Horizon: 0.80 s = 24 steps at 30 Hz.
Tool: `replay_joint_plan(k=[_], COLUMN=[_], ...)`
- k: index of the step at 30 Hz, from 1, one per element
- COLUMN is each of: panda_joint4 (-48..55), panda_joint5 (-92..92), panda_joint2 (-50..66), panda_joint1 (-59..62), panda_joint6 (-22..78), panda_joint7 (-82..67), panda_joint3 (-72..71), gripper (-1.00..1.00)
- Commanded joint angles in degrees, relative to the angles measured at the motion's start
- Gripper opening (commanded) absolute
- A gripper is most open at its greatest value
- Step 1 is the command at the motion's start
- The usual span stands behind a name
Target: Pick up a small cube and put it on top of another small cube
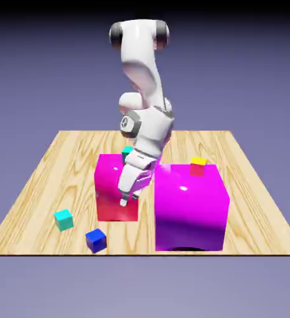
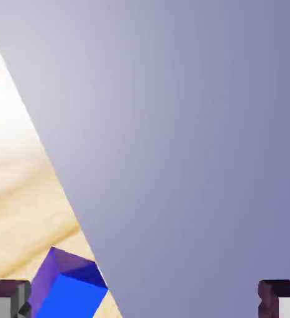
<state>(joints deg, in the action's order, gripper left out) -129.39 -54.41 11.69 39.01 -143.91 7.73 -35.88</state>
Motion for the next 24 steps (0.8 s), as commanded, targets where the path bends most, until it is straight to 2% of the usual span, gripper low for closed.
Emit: replay_joint_plan(k=[1,24], panda_joint4=[1.49,10.85], panda_joint5=[-2.45,-26.3], panda_joint2=[2.08,49.84], panda_joint1=[1.91,35.6], panda_joint6=[1.45,35.71], panda_joint7=[-1.67,-43.09], panda_joint3=[-1.63,-37.7], gripper=[0.0,0.0])
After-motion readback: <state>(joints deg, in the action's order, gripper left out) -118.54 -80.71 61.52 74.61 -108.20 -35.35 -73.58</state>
